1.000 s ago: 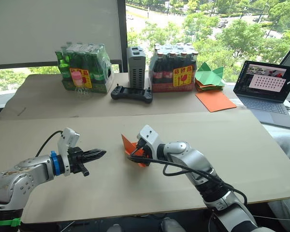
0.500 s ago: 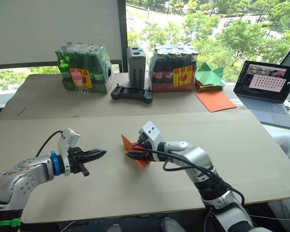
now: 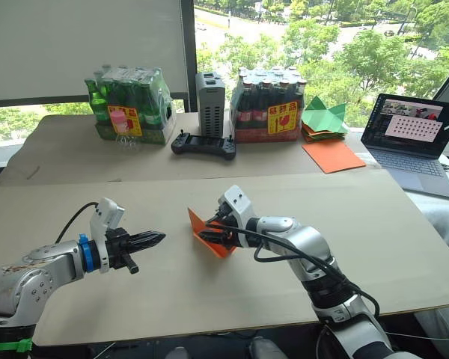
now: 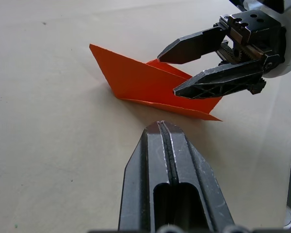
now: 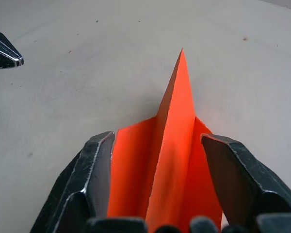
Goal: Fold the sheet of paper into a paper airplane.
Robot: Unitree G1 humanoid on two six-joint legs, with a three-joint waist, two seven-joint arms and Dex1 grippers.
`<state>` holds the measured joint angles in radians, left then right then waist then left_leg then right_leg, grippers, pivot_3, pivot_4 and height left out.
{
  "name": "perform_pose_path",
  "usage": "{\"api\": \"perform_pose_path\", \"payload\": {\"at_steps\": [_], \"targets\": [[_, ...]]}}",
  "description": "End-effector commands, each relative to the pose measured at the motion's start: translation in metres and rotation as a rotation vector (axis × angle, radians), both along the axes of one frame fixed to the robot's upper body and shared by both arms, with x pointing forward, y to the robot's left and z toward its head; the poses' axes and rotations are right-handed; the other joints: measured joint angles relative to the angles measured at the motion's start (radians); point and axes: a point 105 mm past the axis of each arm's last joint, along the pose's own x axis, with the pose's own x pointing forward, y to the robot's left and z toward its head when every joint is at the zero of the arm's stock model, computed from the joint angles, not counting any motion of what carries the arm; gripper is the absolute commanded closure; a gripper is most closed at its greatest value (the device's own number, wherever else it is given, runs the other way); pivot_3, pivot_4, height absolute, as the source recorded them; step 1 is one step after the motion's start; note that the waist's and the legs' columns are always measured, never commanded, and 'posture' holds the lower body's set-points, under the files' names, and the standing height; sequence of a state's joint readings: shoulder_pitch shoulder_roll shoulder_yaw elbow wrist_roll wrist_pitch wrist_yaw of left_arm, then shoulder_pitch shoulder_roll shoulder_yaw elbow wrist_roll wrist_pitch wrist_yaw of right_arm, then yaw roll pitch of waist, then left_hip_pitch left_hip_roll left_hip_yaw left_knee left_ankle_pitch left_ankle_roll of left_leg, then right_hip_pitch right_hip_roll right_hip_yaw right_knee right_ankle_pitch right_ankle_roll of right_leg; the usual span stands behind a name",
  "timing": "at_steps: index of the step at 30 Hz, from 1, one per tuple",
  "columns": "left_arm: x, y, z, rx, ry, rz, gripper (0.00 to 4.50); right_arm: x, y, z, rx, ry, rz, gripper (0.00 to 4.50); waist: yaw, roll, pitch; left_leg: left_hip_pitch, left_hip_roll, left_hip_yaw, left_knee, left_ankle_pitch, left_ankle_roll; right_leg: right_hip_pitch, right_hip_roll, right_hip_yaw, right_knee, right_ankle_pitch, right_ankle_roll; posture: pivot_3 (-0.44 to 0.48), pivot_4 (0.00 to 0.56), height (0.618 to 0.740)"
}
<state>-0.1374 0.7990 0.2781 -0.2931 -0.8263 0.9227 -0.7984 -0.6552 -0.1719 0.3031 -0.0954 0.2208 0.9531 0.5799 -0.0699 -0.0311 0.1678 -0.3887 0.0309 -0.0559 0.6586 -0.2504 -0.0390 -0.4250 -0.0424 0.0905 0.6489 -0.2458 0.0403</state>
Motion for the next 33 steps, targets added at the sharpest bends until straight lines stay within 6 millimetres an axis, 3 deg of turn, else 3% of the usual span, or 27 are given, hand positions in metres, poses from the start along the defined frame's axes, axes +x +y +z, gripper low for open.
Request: {"api": "perform_pose_path", "payload": {"at_steps": [1,4,32,33], "targets": [[-0.0020,-0.0016,0.0089,-0.003,-0.036,-0.014,4.50,-0.0015,0.0046,0.0137,0.022,-0.049,0.025,2.84,0.000,0.000,0.000,0.000,0.000,0.000,0.000,0.000,0.000,0.000,0.000,0.000,0.000,0.000,0.000,0.000,0.150,0.740],[-0.0025,-0.0016,0.0089,-0.003,-0.035,-0.014,4.50,-0.0015,0.0043,0.0128,0.013,-0.051,0.022,3.83,0.000,0.000,0.000,0.000,0.000,0.000,0.000,0.000,0.000,0.000,0.000,0.000,0.000,0.000,0.000,0.000,0.150,0.740],[-0.0017,-0.0003,0.0089,-0.004,-0.036,0.000,4.50,0.0041,0.0010,0.0048,-0.048,-0.061,-0.003,3.83,0.000,0.000,0.000,0.000,0.000,0.000,0.000,0.000,0.000,0.000,0.000,0.000,0.000,0.000,0.000,0.000,0.150,0.740],[-0.0016,-0.0004,0.0090,-0.004,-0.036,0.000,4.50,0.0040,0.0011,0.0050,-0.047,-0.061,-0.002,4.10,-0.001,0.000,0.000,0.000,0.000,0.000,0.000,0.000,0.000,0.000,0.000,0.000,0.000,0.000,0.000,0.000,0.150,0.740]]}}
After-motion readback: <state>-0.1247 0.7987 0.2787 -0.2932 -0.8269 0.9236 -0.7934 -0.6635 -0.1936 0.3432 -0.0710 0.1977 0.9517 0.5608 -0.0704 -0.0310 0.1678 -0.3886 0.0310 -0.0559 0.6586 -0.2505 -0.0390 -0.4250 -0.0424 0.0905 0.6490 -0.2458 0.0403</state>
